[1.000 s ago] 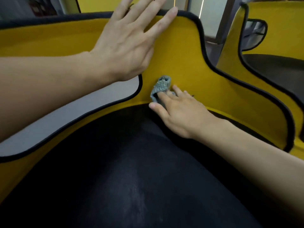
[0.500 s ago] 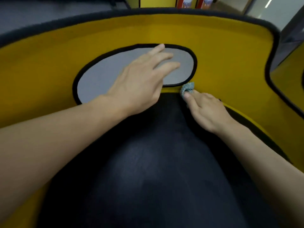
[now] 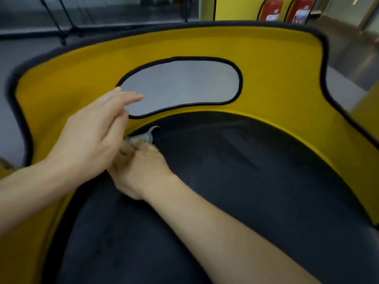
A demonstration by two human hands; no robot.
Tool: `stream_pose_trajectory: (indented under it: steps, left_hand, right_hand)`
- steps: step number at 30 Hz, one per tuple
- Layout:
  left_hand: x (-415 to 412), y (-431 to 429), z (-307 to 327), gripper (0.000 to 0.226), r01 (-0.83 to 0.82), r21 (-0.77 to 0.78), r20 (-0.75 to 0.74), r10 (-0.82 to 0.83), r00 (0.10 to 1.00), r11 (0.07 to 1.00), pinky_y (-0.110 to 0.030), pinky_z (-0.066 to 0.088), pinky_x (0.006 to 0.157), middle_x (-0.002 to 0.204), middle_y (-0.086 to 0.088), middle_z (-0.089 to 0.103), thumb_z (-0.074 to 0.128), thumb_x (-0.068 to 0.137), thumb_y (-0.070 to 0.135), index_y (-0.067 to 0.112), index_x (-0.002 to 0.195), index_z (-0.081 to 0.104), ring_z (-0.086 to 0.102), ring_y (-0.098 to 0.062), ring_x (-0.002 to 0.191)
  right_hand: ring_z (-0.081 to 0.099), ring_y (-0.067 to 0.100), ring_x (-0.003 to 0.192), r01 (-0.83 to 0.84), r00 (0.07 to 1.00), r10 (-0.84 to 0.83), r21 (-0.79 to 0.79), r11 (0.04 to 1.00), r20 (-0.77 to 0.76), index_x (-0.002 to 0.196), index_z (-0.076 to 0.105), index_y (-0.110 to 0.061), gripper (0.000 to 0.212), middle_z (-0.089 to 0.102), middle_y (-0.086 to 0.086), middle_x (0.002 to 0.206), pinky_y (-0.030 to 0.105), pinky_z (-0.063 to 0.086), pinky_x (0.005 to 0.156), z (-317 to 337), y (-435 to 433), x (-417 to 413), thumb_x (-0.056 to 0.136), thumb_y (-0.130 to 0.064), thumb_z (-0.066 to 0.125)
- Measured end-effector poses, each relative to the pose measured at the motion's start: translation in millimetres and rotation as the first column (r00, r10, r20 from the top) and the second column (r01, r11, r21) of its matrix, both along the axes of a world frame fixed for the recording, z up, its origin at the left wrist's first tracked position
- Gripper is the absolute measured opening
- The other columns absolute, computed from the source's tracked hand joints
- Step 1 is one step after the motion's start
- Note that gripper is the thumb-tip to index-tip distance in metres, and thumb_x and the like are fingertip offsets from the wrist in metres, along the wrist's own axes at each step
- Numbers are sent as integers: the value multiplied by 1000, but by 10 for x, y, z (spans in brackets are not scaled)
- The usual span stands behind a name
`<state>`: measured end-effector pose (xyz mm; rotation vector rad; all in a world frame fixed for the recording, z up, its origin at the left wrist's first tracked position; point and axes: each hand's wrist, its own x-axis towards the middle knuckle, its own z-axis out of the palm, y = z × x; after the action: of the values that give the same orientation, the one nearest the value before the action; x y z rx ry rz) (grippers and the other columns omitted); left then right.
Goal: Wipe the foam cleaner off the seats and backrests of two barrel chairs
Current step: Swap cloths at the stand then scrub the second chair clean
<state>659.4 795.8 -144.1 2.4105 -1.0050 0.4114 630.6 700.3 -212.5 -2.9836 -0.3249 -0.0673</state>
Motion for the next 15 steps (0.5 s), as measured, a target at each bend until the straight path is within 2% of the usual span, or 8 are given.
stream_pose_trajectory:
  steps: [1, 3, 6, 10, 11, 13, 15]
  left_hand:
    - [-95, 114, -25, 41, -10, 28, -8, 10, 1000, 1000, -27, 24, 116, 144, 21, 43, 34, 109, 23, 30, 145, 51, 25, 0, 149]
    - [-259, 328, -91, 43, -13, 117, -40, 18, 999, 993, -31, 27, 117, 147, 20, 46, 31, 108, 34, 32, 145, 50, 25, 0, 150]
    - [-399, 577, -202, 54, 10, 295, -98, 20, 995, 955, -40, 30, 119, 154, 20, 42, 21, 104, 53, 37, 150, 44, 20, 1, 152]
    - [-369, 687, -331, 66, 0, 431, -130, 62, 990, 902, -32, 22, 120, 160, 22, 31, 9, 99, 67, 41, 155, 35, 8, 6, 152]
    - [-354, 679, -370, 66, -4, 437, -136, 71, 988, 899, -32, 21, 120, 161, 21, 29, 10, 100, 66, 40, 156, 34, 9, 4, 153]
    - [-360, 645, -434, 64, -49, 444, -144, 125, 982, 895, -30, 18, 121, 164, 17, 25, 13, 101, 63, 39, 158, 29, 11, -1, 153]
    - [-393, 607, -481, 69, -100, 461, -194, 210, 958, 882, -26, 15, 121, 167, 17, 15, 12, 97, 64, 39, 161, 19, 13, -5, 153]
  right_hand:
    - [25, 24, 147, 8, 1000, -8, -3, 1000, -13, 151, 39, -24, 49, 34, 2, 159, 39, 19, 121, -18, -111, -2, 108, -41, 20]
    - [35, 26, 141, 21, 999, -21, 0, 1000, 24, 145, 46, -27, 50, 42, 4, 152, 42, 27, 117, -101, -418, -61, 106, -45, 21]
    - [48, 29, 129, 175, 981, -179, 59, 983, 76, 134, 52, -24, 46, 51, 7, 138, 43, 36, 109, -157, -1115, -322, 106, -46, 23]
    - [49, 30, 130, 413, 909, -415, 47, 909, 42, 134, 49, -22, 71, 51, 10, 140, 47, 39, 108, -131, -2166, -626, 97, -54, -3]
    - [48, 31, 130, 474, 879, -476, 64, 878, 26, 136, 49, -22, 70, 50, 10, 143, 46, 38, 108, -115, -2337, -674, 99, -54, -1]
    - [47, 32, 132, 579, 814, -581, 85, 811, -13, 138, 49, -23, 55, 47, 9, 148, 45, 38, 105, -113, -2554, -725, 106, -50, 14]
    - [51, 35, 125, 633, 773, -635, 91, 769, -15, 130, 54, -22, 51, 53, 11, 141, 45, 40, 97, -96, -2565, -708, 107, -49, 17]
